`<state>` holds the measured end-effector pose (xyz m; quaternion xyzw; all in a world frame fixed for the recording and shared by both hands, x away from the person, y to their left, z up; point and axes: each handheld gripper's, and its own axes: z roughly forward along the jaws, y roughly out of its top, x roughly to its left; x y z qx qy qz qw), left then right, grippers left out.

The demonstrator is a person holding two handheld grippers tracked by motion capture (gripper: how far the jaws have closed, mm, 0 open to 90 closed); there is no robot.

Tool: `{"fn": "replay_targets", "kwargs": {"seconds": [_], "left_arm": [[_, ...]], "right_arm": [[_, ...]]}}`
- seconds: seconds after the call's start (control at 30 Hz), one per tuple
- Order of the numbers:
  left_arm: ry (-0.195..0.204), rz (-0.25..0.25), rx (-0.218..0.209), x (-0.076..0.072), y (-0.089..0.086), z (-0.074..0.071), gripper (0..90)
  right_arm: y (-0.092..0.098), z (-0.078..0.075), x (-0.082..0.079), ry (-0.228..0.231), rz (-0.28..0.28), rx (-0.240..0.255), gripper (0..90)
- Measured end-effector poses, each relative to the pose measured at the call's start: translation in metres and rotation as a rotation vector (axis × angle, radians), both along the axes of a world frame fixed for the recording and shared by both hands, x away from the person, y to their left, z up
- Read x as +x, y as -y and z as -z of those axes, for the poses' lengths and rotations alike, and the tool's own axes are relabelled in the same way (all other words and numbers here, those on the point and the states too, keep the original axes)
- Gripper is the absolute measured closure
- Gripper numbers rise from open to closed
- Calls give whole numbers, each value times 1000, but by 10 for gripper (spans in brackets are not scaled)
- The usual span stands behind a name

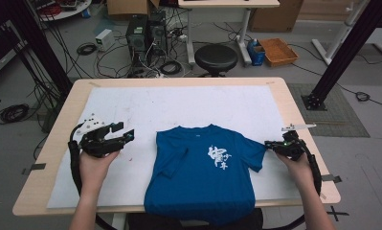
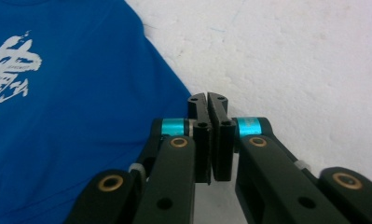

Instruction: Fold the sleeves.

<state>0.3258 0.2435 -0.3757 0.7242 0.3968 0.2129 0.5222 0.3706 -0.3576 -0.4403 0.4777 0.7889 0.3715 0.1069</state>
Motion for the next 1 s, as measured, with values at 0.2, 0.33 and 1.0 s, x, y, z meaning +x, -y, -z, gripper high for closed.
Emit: {"fn": "replay_targets", "kwargs": {"seconds": [0.2,0.33,1.0], "left_arm": [[-3,0,-8,1,-2,0,429],[-3,3,-17,1,-2,-1,429],[-28,46,-17,5,4,-1,429]], "right_arm": [[-5,-16,-10,45,-16,21,897],[-18,-34,-18,70,-36,31,897],[-151,-72,-8,84,-134,-94,900]]}}
